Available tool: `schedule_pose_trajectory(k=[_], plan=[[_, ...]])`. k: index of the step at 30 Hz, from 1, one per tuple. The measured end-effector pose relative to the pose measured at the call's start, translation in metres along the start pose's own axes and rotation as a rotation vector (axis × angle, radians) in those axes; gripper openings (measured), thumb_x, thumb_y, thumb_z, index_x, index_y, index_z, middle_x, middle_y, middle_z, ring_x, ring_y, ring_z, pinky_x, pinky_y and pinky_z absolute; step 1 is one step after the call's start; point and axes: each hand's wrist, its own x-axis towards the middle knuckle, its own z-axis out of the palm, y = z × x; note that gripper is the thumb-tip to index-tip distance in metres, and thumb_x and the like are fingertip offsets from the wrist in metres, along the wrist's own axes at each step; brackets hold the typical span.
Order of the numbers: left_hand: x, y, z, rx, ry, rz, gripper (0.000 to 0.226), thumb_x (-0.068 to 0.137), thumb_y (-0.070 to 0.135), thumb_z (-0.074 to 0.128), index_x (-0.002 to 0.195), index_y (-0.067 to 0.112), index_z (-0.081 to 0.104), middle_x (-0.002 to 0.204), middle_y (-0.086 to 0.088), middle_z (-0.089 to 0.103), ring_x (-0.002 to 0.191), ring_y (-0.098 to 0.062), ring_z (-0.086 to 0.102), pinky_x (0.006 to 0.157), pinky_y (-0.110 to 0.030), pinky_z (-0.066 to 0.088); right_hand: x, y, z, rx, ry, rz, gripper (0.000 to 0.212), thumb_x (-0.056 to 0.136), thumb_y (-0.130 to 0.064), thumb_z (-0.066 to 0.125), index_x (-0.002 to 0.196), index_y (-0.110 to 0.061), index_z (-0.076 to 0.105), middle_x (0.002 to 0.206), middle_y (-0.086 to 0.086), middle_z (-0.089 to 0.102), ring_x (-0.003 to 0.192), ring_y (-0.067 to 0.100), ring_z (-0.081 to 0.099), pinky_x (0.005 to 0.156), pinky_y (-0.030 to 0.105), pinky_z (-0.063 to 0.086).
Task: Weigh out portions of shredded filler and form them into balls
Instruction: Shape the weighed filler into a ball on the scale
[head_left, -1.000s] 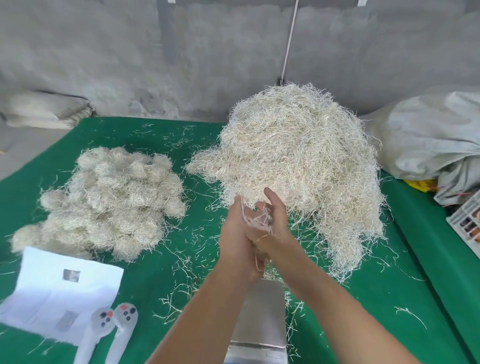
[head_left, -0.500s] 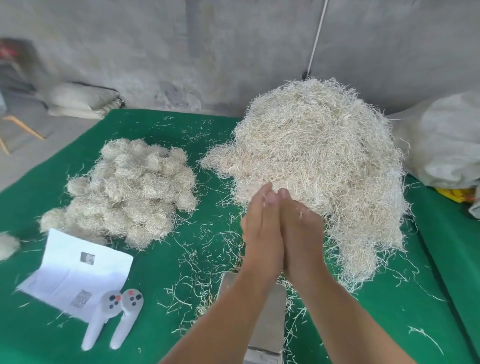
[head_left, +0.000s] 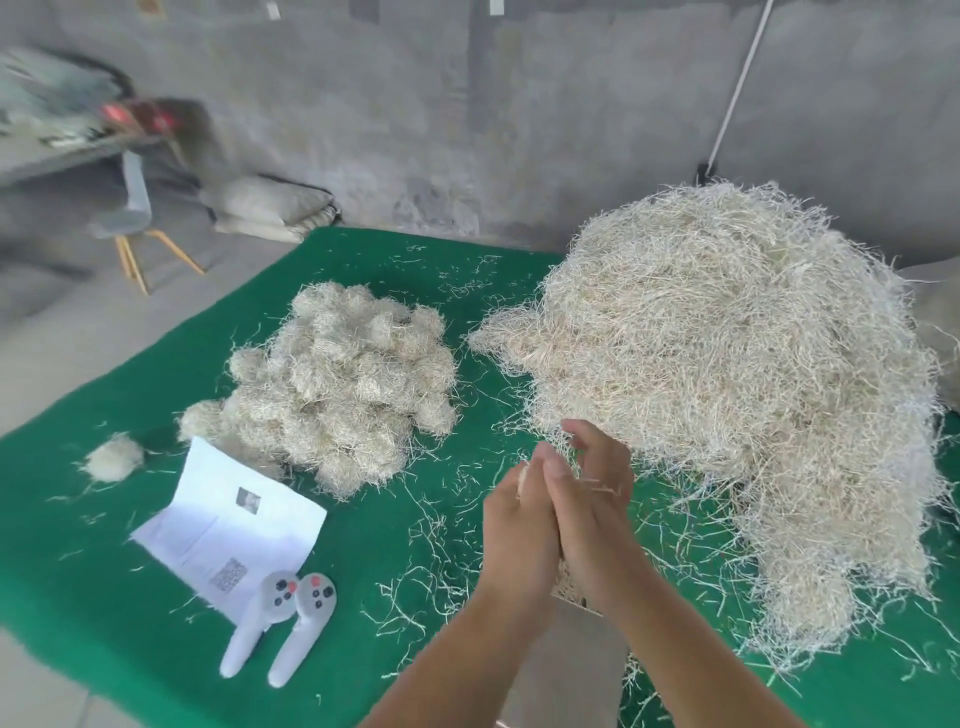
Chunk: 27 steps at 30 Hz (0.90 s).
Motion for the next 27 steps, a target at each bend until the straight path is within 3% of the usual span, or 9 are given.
schedule_pose_trajectory(k=[3,6,8,10,13,16,21,23,27], plan=[[0.04,0.015,-0.043,0.289,0.094,0.226,0.048,0.097,0.06,0.057,0.1,0.012,0.06,0.085,0.005,0.066,0.075,-0.013,0.059,0.069,-0.035,0.051,0.004,0.004,0.015,0.059,-0.148,-0.004,0.055,0.085,-0.091,0.033,0.132,-0.073,0.014,0.139,-0.039,0.016,0.141,-0.006,0.027,0.115,0.042,0.037],[0.101,0.049,-0.1,0.909,0.261,0.52,0.051,0.097,0.056,0.059,0.137,0.027,0.048,0.135,0.002,0.042,0.122,-0.018,0.048,0.106,-0.04,0.043,0.009,0.01,0.021,0.025,-0.2,0.041,0.063,0.079,-0.089,0.043,0.13,-0.076,0.009,0.132,-0.032,0.023,0.132,0.001,0.038,0.111,0.048,0.045],[0.14,0.084,-0.138,1.226,0.449,0.608,0.064,0.097,0.05,0.06,0.152,0.037,0.03,0.156,-0.006,0.029,0.14,-0.029,0.039,0.117,-0.056,0.032,0.014,0.014,0.021,-0.005,-0.191,0.035,0.067,0.072,-0.095,0.045,0.126,-0.08,0.008,0.127,-0.034,0.024,0.132,0.003,0.036,0.113,0.05,0.042],[0.173,0.116,-0.171,1.508,0.487,0.464,0.088,0.094,0.058,0.06,0.16,0.046,0.003,0.17,-0.01,0.004,0.154,-0.041,0.018,0.118,-0.071,0.013,0.019,0.019,0.019,-0.011,-0.15,0.039,0.069,0.068,-0.1,0.044,0.125,-0.079,0.011,0.125,-0.035,0.026,0.134,0.006,0.034,0.115,0.053,0.039],[0.203,0.124,-0.205,1.73,0.376,0.199,0.114,0.081,0.086,0.05,0.152,0.049,-0.031,0.164,-0.007,-0.038,0.151,-0.05,-0.024,0.11,-0.074,-0.016,0.026,0.03,0.012,-0.032,-0.083,0.071,0.069,0.071,-0.098,0.044,0.128,-0.077,0.012,0.13,-0.033,0.028,0.135,0.005,0.034,0.115,0.047,0.038],[0.213,0.099,-0.201,1.683,0.293,0.226,0.103,0.088,0.076,0.05,0.154,0.05,-0.025,0.163,-0.004,-0.041,0.151,-0.047,-0.028,0.114,-0.074,-0.016,0.029,0.049,0.002,-0.067,-0.066,0.153,0.065,0.083,-0.077,0.052,0.135,-0.067,0.016,0.136,-0.028,0.028,0.134,0.004,0.036,0.113,0.042,0.039],[0.181,0.005,-0.134,1.314,-0.006,0.512,0.073,0.096,0.044,0.063,0.158,0.044,0.024,0.167,0.005,0.007,0.148,-0.025,0.03,0.118,-0.054,0.036,0.02,0.124,-0.027,-0.247,0.02,0.409,0.071,0.096,-0.04,0.065,0.154,-0.031,0.026,0.15,-0.011,0.034,0.142,0.013,0.038,0.12,0.042,0.037],[0.155,-0.043,-0.104,1.192,-0.209,0.474,0.067,0.097,0.04,0.063,0.155,0.045,0.03,0.163,0.011,0.014,0.136,-0.008,0.036,0.115,-0.044,0.037,0.007,0.163,-0.044,-0.314,0.071,0.539,0.079,0.095,-0.031,0.07,0.16,-0.023,0.025,0.16,0.0,0.031,0.147,0.019,0.035,0.124,0.043,0.03],[0.12,-0.119,-0.06,1.089,-0.439,0.339,0.058,0.101,0.036,0.056,0.155,0.039,0.034,0.157,0.012,0.026,0.134,0.001,0.038,0.118,-0.039,0.038,-0.012,0.23,-0.079,-0.407,0.073,0.762,0.104,0.093,-0.025,0.074,0.165,-0.024,-0.001,0.17,0.007,-0.02,0.153,0.037,0.028,0.127,0.054,0.017]])
